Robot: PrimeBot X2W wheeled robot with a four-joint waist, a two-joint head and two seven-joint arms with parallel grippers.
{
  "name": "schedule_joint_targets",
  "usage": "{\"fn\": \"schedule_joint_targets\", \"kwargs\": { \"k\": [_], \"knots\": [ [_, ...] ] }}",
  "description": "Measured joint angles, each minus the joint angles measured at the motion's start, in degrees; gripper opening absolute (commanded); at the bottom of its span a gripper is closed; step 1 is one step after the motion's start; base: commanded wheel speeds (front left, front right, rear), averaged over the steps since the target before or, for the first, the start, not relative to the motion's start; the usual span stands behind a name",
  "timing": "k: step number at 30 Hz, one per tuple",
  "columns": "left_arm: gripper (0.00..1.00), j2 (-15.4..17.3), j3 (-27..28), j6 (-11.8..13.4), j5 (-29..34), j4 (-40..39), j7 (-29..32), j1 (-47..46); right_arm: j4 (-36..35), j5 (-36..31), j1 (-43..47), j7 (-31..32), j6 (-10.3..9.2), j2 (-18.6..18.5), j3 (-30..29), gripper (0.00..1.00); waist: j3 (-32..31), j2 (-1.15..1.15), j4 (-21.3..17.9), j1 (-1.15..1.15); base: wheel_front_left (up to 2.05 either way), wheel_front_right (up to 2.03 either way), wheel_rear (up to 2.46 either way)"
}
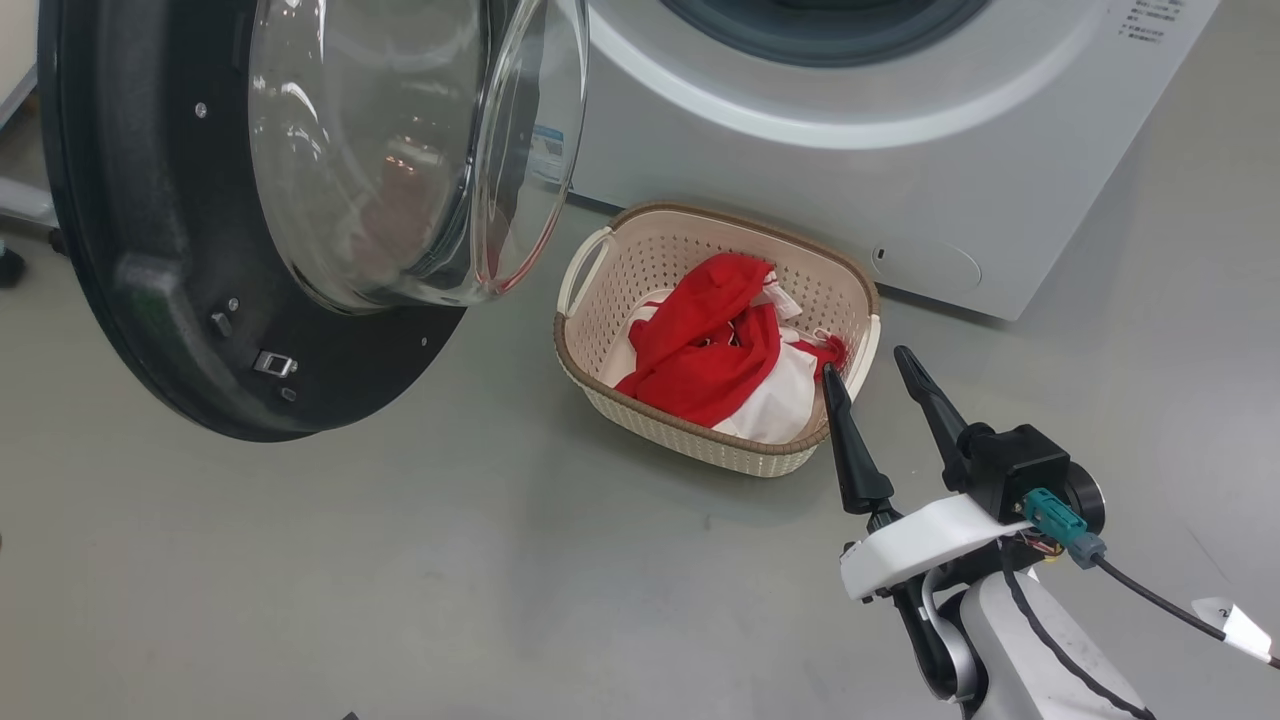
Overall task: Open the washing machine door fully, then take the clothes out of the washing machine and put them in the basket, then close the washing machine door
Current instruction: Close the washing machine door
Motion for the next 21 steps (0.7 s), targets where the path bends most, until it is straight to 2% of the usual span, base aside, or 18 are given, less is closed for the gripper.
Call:
{"fn": "schedule_joint_targets", "kwargs": {
  "k": [4,10,21],
  "knots": [
    [0.00,-0.4,1.5,1.0,-2.8,1.6,1.6,-0.8,0.0,0.0,0.0,0.0,-0.01,0.0,0.0,1.00,0.2,0.00,-0.2,0.00,0.00,0.00,0.00],
    [0.00,-0.6,3.4,1.3,-6.3,3.7,4.2,-2.6,0.0,0.0,-0.6,0.0,-0.02,0.0,0.1,1.00,0.4,0.00,-0.5,0.00,0.00,0.00,0.00],
    [0.00,-2.0,0.1,1.7,-8.6,4.4,10.2,-3.1,0.1,0.0,-0.6,0.0,-0.35,0.0,0.0,1.00,0.3,0.00,-0.8,0.00,0.00,0.00,0.00]
  ]
}}
